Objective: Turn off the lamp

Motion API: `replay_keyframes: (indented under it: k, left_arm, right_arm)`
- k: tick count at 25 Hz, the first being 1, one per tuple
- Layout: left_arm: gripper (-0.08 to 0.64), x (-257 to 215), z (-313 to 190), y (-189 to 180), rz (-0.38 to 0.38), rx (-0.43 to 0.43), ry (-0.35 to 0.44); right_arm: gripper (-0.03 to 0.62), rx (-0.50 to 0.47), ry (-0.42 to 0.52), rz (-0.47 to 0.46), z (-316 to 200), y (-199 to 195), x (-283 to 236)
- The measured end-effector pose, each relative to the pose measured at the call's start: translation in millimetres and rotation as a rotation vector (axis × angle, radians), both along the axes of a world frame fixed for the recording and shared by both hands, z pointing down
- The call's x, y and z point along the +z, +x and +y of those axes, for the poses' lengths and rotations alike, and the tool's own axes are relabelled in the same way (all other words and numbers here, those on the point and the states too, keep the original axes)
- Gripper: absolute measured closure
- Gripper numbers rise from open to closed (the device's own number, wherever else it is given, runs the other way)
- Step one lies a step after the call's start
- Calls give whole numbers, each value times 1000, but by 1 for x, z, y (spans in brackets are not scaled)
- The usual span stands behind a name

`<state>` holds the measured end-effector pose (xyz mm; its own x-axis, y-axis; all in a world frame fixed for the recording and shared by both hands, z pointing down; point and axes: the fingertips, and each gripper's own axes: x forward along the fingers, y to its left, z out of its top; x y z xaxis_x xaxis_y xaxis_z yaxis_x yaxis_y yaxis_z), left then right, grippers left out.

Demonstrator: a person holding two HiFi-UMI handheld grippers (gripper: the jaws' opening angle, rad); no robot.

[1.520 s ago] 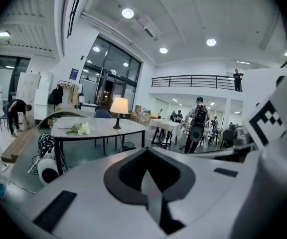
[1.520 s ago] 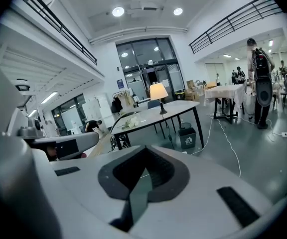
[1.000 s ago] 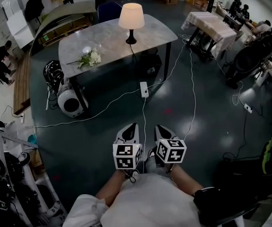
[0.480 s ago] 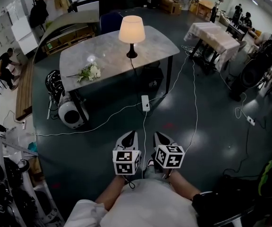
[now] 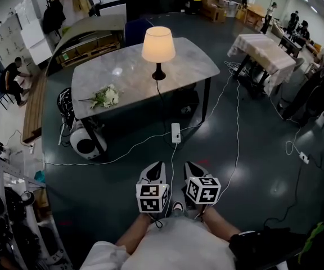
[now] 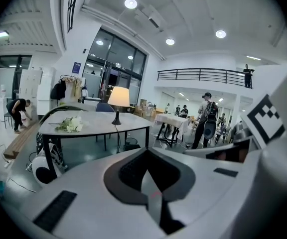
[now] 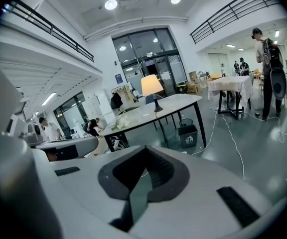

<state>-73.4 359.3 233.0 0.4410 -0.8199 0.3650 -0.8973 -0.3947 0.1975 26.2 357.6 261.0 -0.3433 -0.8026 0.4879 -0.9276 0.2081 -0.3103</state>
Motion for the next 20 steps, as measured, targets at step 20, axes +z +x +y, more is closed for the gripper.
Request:
replay_keyframes:
  k: [20]
  left_arm:
    - [551,11,-96,64,-20,-42,-17]
  right_arm:
    - [592,-40,-44,5,-91,71,22]
